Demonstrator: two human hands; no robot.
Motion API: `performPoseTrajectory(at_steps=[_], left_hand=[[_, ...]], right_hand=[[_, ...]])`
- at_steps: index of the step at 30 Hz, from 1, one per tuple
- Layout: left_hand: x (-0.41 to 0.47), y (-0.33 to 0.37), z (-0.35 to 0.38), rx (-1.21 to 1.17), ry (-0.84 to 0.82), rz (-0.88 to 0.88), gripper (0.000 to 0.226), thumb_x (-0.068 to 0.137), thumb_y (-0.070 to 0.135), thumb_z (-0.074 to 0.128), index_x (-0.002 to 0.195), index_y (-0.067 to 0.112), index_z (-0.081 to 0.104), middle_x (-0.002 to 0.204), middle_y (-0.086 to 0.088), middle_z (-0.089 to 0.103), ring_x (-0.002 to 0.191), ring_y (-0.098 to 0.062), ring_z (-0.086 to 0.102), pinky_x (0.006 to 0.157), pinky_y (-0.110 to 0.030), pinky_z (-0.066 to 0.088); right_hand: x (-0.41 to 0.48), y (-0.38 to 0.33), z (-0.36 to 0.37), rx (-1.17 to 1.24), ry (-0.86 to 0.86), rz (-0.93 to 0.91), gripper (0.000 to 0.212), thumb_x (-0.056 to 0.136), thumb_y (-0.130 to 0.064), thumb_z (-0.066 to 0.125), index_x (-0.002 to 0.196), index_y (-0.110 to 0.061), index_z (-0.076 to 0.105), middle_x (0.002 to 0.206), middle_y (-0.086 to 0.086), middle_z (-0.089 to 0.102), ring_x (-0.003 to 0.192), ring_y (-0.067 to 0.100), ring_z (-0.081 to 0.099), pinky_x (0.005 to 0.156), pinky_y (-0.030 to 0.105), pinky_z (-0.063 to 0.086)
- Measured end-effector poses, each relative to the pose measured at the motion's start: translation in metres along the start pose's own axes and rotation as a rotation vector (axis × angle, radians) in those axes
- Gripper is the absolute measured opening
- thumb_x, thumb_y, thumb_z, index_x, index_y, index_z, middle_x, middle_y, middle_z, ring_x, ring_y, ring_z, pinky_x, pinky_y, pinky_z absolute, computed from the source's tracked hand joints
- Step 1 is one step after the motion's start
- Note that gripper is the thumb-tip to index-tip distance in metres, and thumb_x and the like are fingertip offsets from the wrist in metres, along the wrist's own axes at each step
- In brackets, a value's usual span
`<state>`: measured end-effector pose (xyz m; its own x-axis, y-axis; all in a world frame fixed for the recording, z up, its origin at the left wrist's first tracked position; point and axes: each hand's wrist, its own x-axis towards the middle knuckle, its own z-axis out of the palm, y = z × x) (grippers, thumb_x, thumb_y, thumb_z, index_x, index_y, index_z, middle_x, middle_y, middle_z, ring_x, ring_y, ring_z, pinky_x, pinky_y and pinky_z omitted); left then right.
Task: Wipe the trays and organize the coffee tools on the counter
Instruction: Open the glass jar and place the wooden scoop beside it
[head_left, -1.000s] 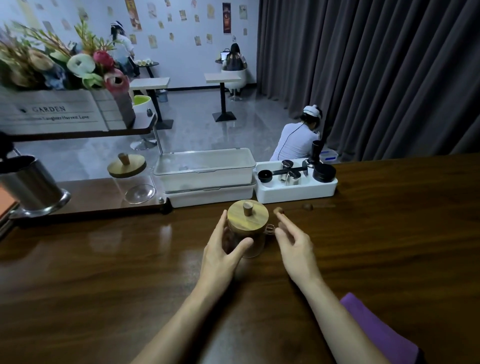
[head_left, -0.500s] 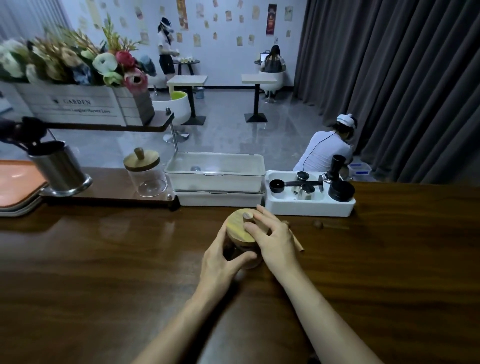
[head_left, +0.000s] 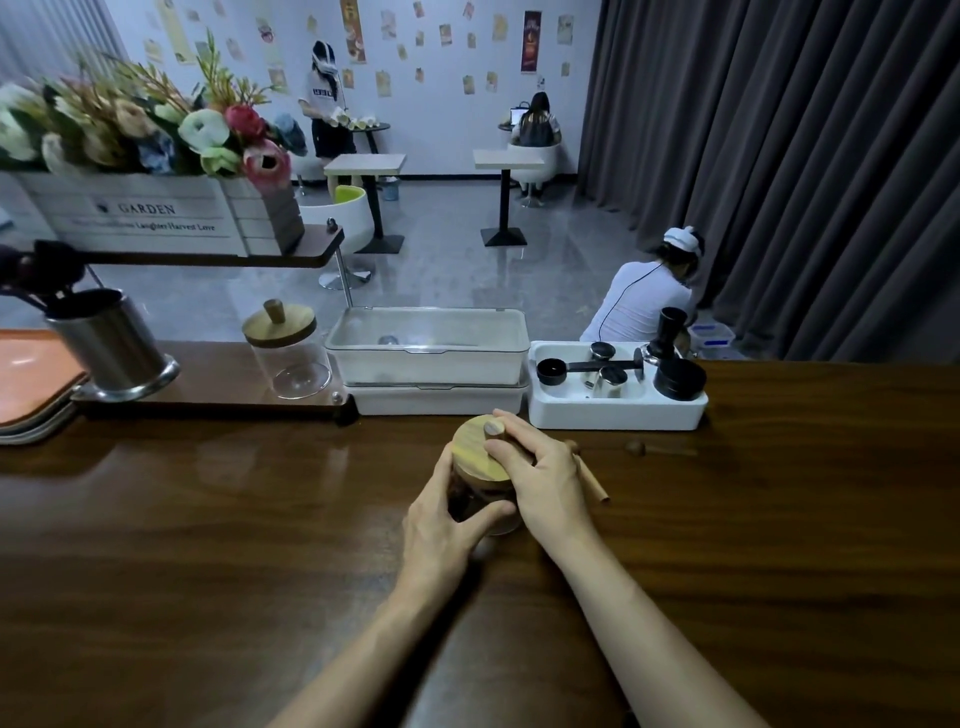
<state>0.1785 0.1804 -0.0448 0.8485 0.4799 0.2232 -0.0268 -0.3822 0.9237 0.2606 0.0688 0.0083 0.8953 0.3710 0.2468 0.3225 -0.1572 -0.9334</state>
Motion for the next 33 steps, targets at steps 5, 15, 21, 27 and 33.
performPoseTrajectory(at_steps=[5, 15, 21, 27, 33], left_hand=[[0.0015, -0.0041, 0.0005, -0.015, -0.003, -0.002, 0.078, 0.072, 0.049, 0.088, 0.140, 0.042, 0.050, 0.116, 0.019, 0.072, 0.111, -0.004, 0.067, 0.098, -0.040, 0.053], [0.0032, -0.0084, 0.0013, 0.037, 0.020, -0.003, 0.086, 0.069, 0.059, 0.085, 0.144, 0.043, 0.047, 0.116, 0.023, 0.070, 0.111, 0.002, 0.065, 0.097, -0.038, 0.054], [0.0031, -0.0085, 0.0004, 0.073, 0.024, -0.003, 0.087, 0.070, 0.061, 0.084, 0.146, 0.042, 0.045, 0.119, 0.022, 0.070, 0.114, 0.004, 0.063, 0.097, -0.035, 0.053], [0.0026, -0.0070, -0.0003, 0.083, 0.020, 0.010, 0.086, 0.070, 0.063, 0.081, 0.146, 0.042, 0.045, 0.117, 0.024, 0.069, 0.113, 0.005, 0.062, 0.096, -0.030, 0.053], [0.0026, -0.0052, 0.0004, 0.078, 0.015, 0.021, 0.080, 0.073, 0.055, 0.085, 0.143, 0.039, 0.048, 0.114, 0.023, 0.070, 0.110, 0.004, 0.064, 0.093, -0.026, 0.052]], right_hand=[[0.0004, -0.0041, 0.0013, -0.003, 0.000, -0.016, 0.028, 0.093, -0.007, 0.068, 0.119, -0.017, 0.074, 0.125, -0.014, 0.066, 0.106, -0.032, 0.046, 0.088, -0.005, 0.030], [0.0002, -0.0037, 0.0014, 0.038, 0.010, -0.081, 0.018, 0.092, 0.002, 0.066, 0.106, -0.003, 0.075, 0.097, -0.027, 0.062, 0.092, -0.032, 0.048, 0.079, -0.006, 0.030], [0.0046, -0.0047, 0.0029, -0.053, 0.018, -0.128, 0.015, 0.091, -0.003, 0.068, 0.099, -0.013, 0.076, 0.103, -0.014, 0.072, 0.104, -0.007, 0.060, 0.090, 0.007, 0.037], [0.0030, -0.0040, 0.0012, -0.034, 0.021, -0.153, 0.014, 0.091, 0.000, 0.066, 0.098, -0.008, 0.075, 0.104, -0.010, 0.073, 0.099, -0.003, 0.063, 0.089, 0.010, 0.042], [0.0065, -0.0014, -0.0010, -0.065, 0.012, -0.203, 0.014, 0.088, 0.003, 0.068, 0.100, -0.002, 0.074, 0.100, -0.005, 0.072, 0.099, -0.011, 0.059, 0.090, 0.006, 0.039]])
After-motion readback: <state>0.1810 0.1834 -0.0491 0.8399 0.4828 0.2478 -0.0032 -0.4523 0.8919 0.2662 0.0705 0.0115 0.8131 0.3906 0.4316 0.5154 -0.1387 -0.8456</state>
